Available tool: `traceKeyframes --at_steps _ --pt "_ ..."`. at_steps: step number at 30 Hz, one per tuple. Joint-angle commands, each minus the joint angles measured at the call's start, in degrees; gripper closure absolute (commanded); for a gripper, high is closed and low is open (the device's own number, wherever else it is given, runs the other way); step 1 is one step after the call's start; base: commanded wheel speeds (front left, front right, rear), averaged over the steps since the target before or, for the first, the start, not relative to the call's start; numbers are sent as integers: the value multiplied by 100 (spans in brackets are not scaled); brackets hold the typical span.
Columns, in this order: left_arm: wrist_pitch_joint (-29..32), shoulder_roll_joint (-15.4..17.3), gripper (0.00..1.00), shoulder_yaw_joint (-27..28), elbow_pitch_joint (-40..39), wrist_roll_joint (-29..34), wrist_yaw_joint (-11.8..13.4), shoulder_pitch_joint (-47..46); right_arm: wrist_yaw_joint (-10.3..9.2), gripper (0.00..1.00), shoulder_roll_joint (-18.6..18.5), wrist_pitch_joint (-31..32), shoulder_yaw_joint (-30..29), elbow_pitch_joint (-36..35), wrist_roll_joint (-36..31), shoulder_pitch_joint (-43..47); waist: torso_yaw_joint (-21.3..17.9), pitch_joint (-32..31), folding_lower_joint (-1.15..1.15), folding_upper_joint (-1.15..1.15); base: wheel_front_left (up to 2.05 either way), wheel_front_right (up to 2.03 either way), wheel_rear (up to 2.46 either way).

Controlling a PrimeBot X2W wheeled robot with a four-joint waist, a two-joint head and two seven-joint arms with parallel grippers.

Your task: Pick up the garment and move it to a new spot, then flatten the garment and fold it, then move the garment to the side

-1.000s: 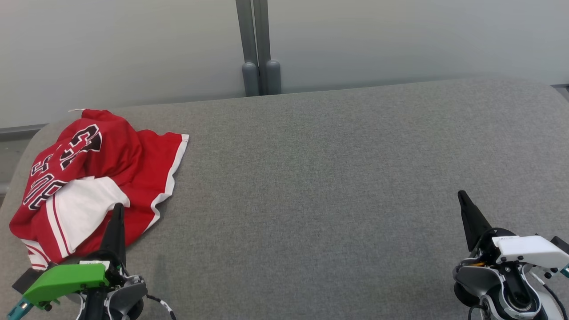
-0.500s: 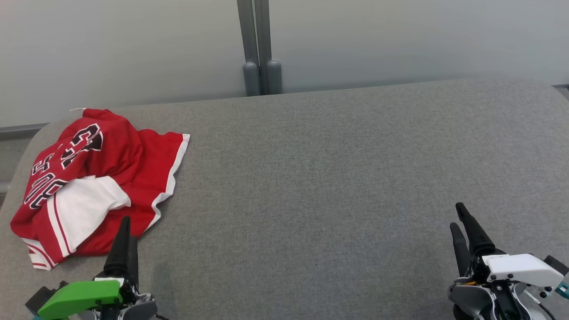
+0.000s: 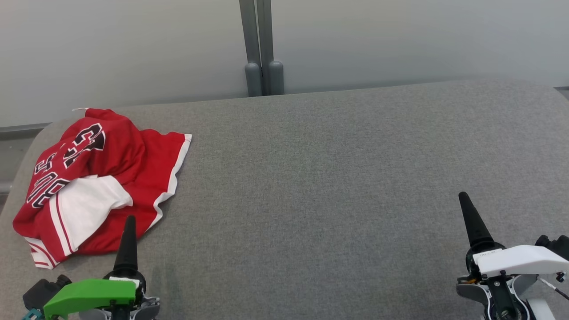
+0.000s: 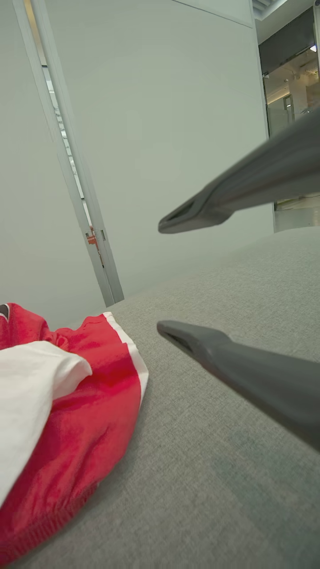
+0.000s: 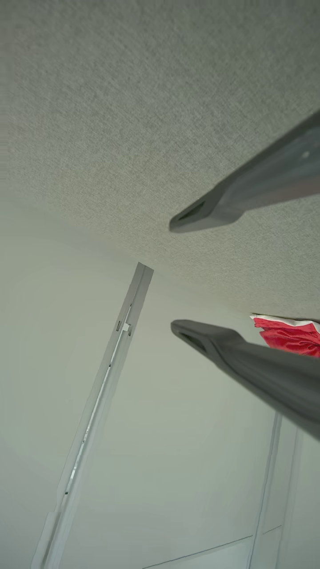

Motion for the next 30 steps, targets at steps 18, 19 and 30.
traceKeyframes --at_steps 18,19,30 --pt "-425 50 0 -230 -326 2599 187 123 3 0 -224 -432 149 -403 -2325 58 18 -18 0 0 0 0 0" --pt "-441 51 0 -235 -341 2699 193 126 3 0 -233 -450 154 -407 -2404 57 21 -18 0 0 0 0 0" --pt "-646 128 0 -357 -383 3719 197 232 4 0 -299 -654 231 -348 -3258 104 53 -53 0 0 0 0 0"
